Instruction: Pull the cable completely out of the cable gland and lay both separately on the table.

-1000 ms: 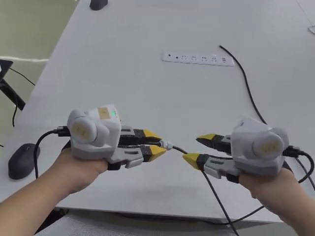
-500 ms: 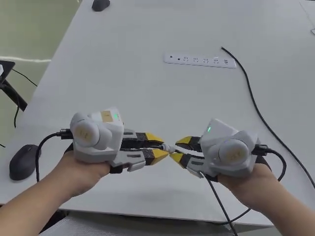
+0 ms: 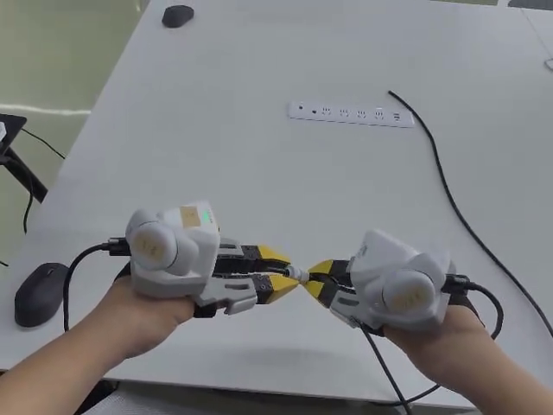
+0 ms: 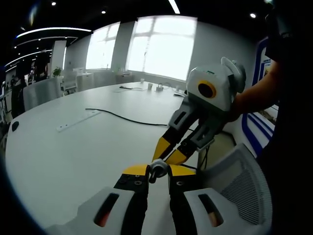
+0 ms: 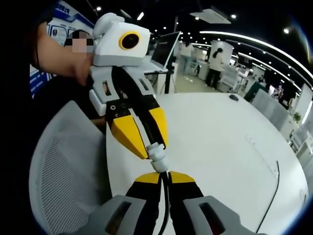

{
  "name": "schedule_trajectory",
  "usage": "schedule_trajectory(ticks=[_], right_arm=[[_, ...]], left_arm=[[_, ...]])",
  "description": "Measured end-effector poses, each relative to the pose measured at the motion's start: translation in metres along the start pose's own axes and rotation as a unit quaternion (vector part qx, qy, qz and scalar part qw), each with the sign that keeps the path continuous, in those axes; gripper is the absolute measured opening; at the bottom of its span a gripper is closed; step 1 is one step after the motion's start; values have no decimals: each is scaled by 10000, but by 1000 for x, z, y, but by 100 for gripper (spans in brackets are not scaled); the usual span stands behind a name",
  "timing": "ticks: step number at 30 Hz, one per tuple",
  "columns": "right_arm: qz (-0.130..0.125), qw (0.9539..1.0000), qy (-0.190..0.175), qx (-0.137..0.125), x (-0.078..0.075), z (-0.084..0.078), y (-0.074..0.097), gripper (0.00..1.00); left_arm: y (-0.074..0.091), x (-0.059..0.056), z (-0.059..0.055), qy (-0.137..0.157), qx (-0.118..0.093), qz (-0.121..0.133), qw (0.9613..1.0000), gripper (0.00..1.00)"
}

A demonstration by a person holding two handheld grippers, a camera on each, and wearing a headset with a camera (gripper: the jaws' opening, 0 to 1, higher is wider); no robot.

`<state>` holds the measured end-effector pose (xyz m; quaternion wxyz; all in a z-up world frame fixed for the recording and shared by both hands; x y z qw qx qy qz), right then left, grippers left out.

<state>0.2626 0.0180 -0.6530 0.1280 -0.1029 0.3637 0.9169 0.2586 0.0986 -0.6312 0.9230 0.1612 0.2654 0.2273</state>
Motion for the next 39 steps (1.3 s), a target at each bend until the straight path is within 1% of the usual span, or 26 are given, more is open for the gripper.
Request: schedule_trajectory(ticks=[3,5,8,12,13,14,15,16,18,21,24,26,30,32,33,34,35,36,39], right_arm=[[-3,10000,25,7,1,-1,1,0],[-12,10000,-38,-5,0,-2,1,0],[-34,9997,-216,63,-2,-8,2,0],[-35,9994,-314,124,-2,-14,4,0],[-49,9991,-392,163,-2,-17,4,0],[-56,9989,-437,178,-2,-19,4,0],[-70,9984,-536,189,-3,-21,5,0],[-82,9983,-556,171,-4,-22,6,0],[-103,9974,-692,190,-5,-25,7,0],[-106,9967,-785,201,-4,-30,9,0],[-80,9944,-1042,131,-3,-32,11,0],[-75,9942,-1059,194,0,-36,11,0],[-94,9927,-1195,122,2,-37,14,0],[-94,9930,-1156,216,4,-42,13,0],[-109,9935,-1098,271,6,-46,14,0],[-133,9931,-1121,319,6,-50,14,0],[-146,9916,-1235,352,6,-53,16,0],[-148,9911,-1280,326,6,-55,17,0],[-180,9908,-1295,349,5,-57,19,0]], left_arm=[[-1,0,0,-22,27,-18,10000,15],[-1,0,1,-17,17,-20,10000,15],[-1,1,2,18,-13,-9,10000,15],[1,1,2,54,-44,-20,10000,15],[1,1,3,71,-52,-22,10000,15],[2,3,4,151,-92,-28,9998,15],[2,3,4,182,-111,-28,9998,15],[3,4,5,198,-139,-26,9997,15],[4,4,6,207,-163,-25,9996,15],[4,5,7,194,-170,-14,9997,15],[4,4,7,174,-163,-22,9997,15],[3,3,7,144,-165,-5,9998,15],[3,0,6,159,-177,-12,9997,15],[4,-1,5,127,-177,-3,9998,15],[5,-1,6,154,-219,14,9996,15],[7,0,9,256,-321,-5,9992,15],[8,0,10,334,-347,-35,9988,15],[10,1,10,320,-364,-17,9988,15],[9,0,7,276,-290,-7,9992,15]])
Point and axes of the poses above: the centre of the closed fingertips' face, and the gripper's own axes: y roughly backward along the fingers, x roughly to its left, z roughly out of its top, the point moved 5 cm from there along y, roughly backward along the fingers, and after that the axes turned 15 degrees about y, right-handed, at the moved point
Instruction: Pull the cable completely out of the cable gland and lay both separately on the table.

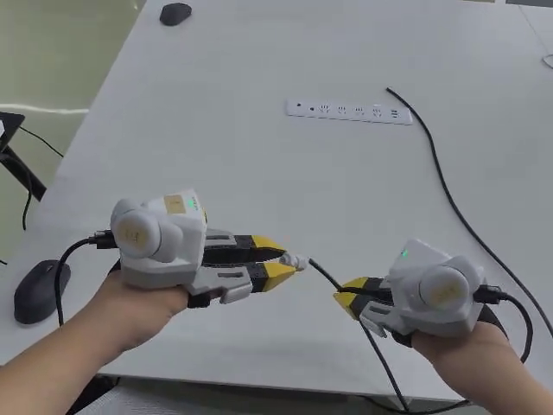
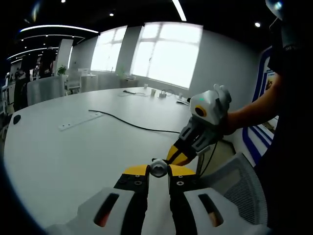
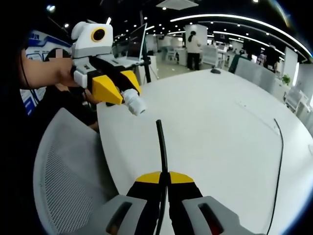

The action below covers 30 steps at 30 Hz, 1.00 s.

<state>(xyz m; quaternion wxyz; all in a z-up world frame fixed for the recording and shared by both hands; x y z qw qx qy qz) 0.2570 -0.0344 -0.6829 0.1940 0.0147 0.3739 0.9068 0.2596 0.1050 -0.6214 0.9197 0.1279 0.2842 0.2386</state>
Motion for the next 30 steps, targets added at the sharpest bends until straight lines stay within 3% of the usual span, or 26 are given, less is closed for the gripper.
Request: schedule_trajectory(ticks=[17,30], right_arm=[[-46,9999,114,76,-8,14,3,0],[-98,9988,410,250,-23,36,-6,0]], left_arm=[[-3,0,-12,-111,30,-3,9999,15],[6,4,-21,-85,11,21,10000,15]])
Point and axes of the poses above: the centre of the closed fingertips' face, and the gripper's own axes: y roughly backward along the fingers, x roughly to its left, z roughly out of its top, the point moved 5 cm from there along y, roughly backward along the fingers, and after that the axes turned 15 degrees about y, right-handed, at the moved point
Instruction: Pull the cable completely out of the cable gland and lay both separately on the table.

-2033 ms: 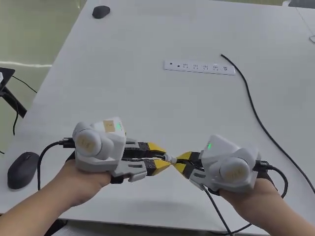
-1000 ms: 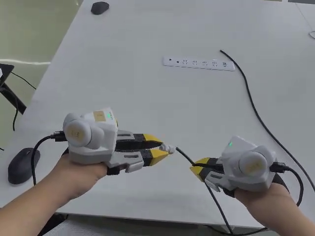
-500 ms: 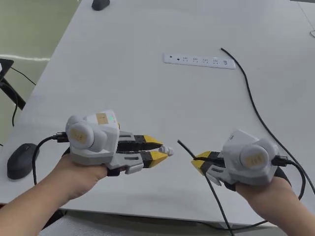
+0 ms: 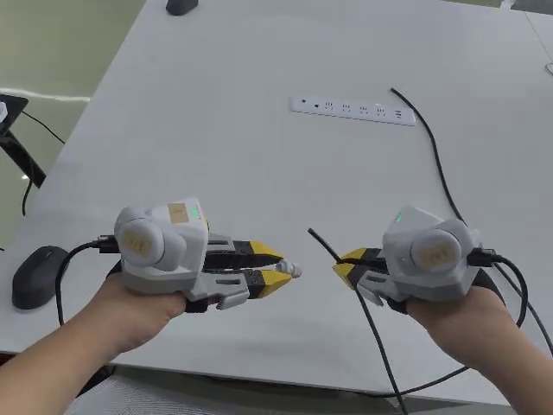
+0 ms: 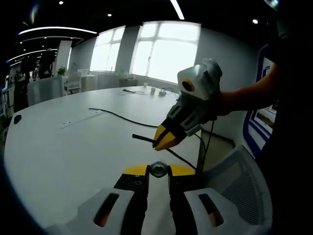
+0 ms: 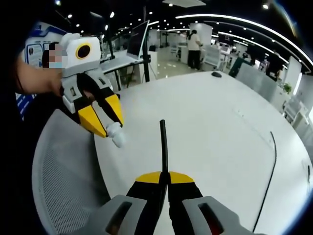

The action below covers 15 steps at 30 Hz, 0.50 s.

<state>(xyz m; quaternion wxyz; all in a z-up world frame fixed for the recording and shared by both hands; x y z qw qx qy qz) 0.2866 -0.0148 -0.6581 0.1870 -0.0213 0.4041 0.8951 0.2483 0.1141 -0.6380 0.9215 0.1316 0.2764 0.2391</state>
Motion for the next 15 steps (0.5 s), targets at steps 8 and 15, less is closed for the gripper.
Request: schedule_trajectory(ticks=[8,15], right_arm=[[-58,9994,335,-17,-11,23,-7,0],[-43,9988,484,82,-20,33,-20,0]], left_arm=[[7,5,-13,54,70,8,10000,15],[14,10,-28,87,148,37,9998,15]])
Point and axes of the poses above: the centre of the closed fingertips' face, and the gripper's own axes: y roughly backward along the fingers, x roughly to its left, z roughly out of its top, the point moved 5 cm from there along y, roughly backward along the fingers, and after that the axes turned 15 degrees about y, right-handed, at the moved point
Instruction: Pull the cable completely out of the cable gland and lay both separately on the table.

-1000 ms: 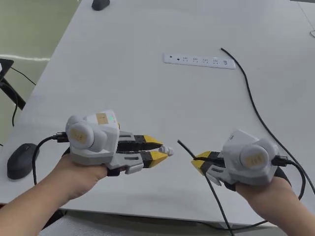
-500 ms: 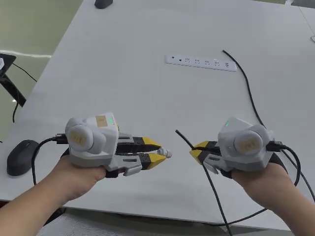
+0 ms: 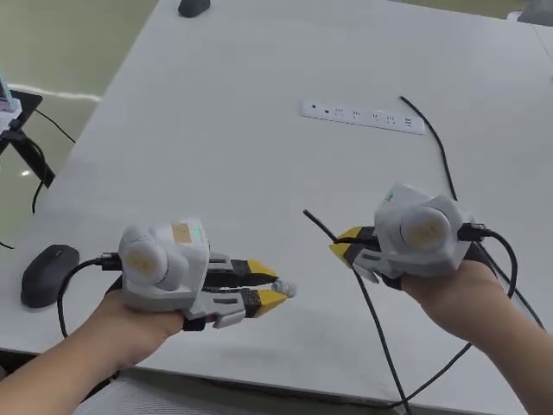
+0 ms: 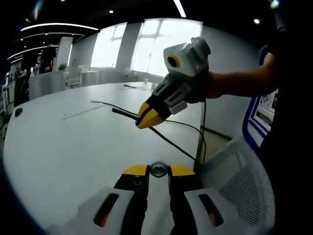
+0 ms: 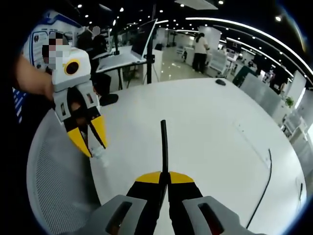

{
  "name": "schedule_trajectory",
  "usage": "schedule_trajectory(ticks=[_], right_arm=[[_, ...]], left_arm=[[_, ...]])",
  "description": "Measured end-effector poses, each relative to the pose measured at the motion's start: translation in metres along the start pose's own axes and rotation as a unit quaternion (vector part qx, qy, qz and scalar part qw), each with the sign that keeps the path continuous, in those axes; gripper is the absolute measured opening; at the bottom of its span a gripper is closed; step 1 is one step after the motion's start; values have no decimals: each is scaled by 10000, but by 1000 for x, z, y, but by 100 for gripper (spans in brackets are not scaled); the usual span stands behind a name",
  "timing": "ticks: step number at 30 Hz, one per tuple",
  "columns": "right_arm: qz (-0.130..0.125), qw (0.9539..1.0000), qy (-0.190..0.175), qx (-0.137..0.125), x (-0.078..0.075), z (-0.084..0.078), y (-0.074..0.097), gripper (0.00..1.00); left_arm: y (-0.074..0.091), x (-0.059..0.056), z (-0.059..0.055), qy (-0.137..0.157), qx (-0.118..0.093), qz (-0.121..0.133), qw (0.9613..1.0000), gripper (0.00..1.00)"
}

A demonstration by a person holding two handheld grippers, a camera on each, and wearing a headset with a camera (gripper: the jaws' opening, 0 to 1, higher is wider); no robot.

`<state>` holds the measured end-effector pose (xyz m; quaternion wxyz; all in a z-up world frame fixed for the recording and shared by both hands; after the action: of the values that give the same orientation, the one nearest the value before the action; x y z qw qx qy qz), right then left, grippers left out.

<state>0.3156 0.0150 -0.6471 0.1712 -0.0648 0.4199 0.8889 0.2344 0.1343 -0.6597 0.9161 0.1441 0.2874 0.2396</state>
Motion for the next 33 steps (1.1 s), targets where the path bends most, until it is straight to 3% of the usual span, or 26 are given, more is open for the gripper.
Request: schedule_trajectory(ticks=[13,23,28,33], right_arm=[[90,9999,36,114,-13,21,-23,0],[219,9995,0,239,-21,32,-54,0],[281,9993,71,222,-25,46,-73,0],[399,9987,203,240,-25,58,-91,0]], left_arm=[[12,14,-22,69,67,58,9999,15],[17,25,-35,162,90,65,9998,15],[21,33,-41,237,92,87,9996,15],[24,37,-47,128,224,75,9996,15]])
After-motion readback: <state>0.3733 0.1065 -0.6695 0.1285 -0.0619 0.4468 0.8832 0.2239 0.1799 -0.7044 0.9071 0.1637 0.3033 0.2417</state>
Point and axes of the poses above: the centre of the closed fingertips' face, and the gripper's own axes: y roughly backward along the fingers, x roughly to its left, z roughly out of its top, the point moved 5 cm from there along y, roughly backward along the fingers, and after that the axes turned 15 degrees about y, right-handed, at the moved point
